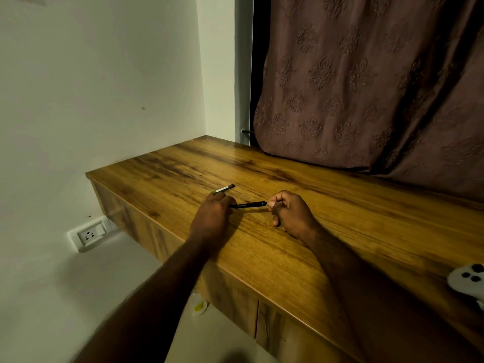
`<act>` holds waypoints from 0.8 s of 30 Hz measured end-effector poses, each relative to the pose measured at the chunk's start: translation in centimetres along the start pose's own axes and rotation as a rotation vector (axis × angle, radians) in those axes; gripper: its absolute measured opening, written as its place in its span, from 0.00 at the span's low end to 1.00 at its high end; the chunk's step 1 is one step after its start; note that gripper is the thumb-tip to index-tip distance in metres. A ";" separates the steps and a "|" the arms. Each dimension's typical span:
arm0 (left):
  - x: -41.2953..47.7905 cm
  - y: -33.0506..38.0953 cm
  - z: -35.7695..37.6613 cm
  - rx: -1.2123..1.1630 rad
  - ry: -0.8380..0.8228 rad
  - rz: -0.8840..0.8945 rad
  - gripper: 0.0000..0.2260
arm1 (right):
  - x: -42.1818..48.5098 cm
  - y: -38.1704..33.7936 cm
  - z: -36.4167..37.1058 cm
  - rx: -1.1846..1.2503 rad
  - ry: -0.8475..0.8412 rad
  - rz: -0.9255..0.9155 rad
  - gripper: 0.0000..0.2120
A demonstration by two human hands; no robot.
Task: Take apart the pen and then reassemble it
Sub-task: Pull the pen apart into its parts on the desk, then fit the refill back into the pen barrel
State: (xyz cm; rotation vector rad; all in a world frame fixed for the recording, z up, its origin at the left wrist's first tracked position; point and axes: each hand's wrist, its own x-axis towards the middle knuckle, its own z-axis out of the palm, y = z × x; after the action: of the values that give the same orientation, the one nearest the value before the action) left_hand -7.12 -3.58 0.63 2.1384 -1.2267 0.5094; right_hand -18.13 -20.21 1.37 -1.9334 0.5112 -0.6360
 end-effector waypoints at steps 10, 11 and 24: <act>0.0 -0.2 -0.1 0.022 -0.014 -0.035 0.06 | 0.7 0.7 -1.5 0.059 0.107 0.007 0.05; 0.0 -0.3 0.0 0.025 -0.017 -0.035 0.06 | 0.9 0.8 -1.8 0.038 0.155 -0.006 0.06; 0.2 -0.4 0.0 0.089 -0.111 0.001 0.07 | 2.0 2.8 -3.7 -0.461 0.265 0.097 0.09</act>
State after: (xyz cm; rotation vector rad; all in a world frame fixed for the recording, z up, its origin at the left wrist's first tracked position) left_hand -6.65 -3.58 0.58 2.2677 -1.2873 0.4584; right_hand -19.13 -25.10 0.58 -2.2452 0.9825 -0.7649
